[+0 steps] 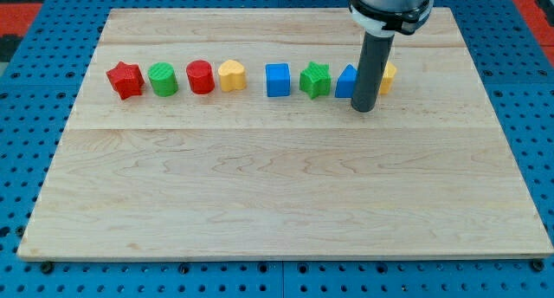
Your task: Separate the green star from the triangle
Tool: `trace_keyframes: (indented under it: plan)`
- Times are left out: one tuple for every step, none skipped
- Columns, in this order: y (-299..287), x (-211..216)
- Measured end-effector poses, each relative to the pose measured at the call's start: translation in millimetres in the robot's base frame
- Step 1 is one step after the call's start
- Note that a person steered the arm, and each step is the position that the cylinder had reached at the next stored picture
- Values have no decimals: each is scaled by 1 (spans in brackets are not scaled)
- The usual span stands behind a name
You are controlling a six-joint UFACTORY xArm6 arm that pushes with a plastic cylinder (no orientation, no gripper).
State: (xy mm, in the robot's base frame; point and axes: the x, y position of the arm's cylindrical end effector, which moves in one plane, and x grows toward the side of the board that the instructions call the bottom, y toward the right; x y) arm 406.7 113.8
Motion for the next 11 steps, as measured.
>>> trace_keyframes:
  plan:
    - [1, 0]
    - [1, 0]
    - [1, 0]
    - [0, 0]
    - [-2, 0]
    - [-27, -5]
    - [-53, -15]
    - [-41, -31]
    - [-37, -48]
    - [-67, -77]
    - [-141, -94]
